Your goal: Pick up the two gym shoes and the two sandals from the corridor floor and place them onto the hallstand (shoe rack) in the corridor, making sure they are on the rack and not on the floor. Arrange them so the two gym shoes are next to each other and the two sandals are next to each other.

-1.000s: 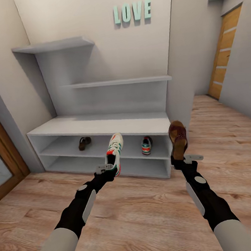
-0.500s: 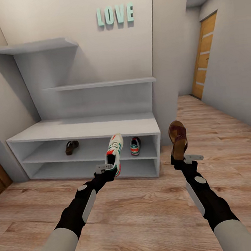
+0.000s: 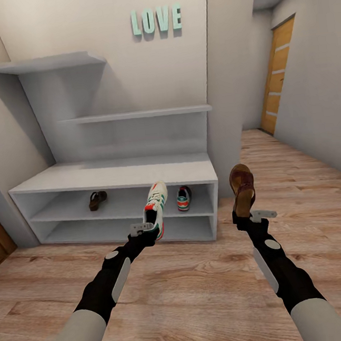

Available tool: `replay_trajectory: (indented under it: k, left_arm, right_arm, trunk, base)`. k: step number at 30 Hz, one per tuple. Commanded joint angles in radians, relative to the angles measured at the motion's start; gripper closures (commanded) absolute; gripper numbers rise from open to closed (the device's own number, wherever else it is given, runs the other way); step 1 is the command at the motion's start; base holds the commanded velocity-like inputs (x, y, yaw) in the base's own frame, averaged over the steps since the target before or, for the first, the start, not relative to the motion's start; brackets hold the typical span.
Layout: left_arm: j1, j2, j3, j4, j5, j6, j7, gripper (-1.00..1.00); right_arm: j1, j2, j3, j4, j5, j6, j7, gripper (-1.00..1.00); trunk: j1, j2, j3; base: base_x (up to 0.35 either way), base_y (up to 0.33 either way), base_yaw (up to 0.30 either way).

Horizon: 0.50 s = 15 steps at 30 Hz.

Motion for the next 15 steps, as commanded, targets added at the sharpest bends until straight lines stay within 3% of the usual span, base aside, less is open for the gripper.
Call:
replay_trajectory:
  k: [1, 5, 9, 11, 12, 13, 15]
  left_arm:
    - [0.0, 0.0, 0.0, -0.001, 0.01, 0.008, 0.0, 1.0]
    - [0.0, 0.001, 0.0, -0.001, 0.01, 0.008, 0.0, 1.0]
    - [0.0, 0.002, 0.0, -0.001, 0.01, 0.008, 0.0, 1.0]
    - [0.0, 0.002, 0.0, -0.001, 0.01, 0.008, 0.0, 1.0]
    - [0.0, 0.002, 0.0, -0.001, 0.01, 0.008, 0.0, 1.0]
    - [0.0, 0.002, 0.0, -0.001, 0.01, 0.009, 0.0, 1.0]
    - [0.0, 0.003, 0.0, -0.001, 0.01, 0.009, 0.001, 1.0]
  right_arm:
    - [0.0, -0.001, 0.002, -0.001, -0.014, 0.004, -0.006, 1.0]
    - [0.0, -0.007, -0.006, -0.006, -0.018, 0.018, -0.003, 1.0]
    - [0.0, -0.012, -0.01, -0.013, -0.016, 0.125, -0.002, 1.0]
    - [0.0, -0.029, -0.016, -0.013, -0.016, 0.166, -0.002, 1.0]
    - [0.0, -0.054, -0.03, -0.013, -0.016, 0.182, -0.002, 1.0]
    - [0.0, -0.096, -0.071, -0.012, -0.017, 0.197, -0.002, 1.0]
    - [0.0, -0.13, -0.127, -0.012, -0.018, 0.204, -0.001, 1.0]
  trunk:
    - [0.0, 0.0, -0.001]
    - [0.0, 0.0, -0.001]
    - [0.0, 0.0, -0.001]
    - [0.0, 0.0, -0.001]
    - [0.0, 0.0, -0.001]
    - [0.0, 0.0, -0.001]
    - [0.0, 0.0, -0.001]
  base:
    - [0.0, 0.0, 0.0]
    - [0.0, 0.0, 0.0]
    - [0.0, 0.0, 0.0]
    - [0.0, 0.0, 0.0]
    - [0.0, 0.0, 0.0]
    - [0.0, 0.0, 0.0]
    - [0.0, 0.0, 0.0]
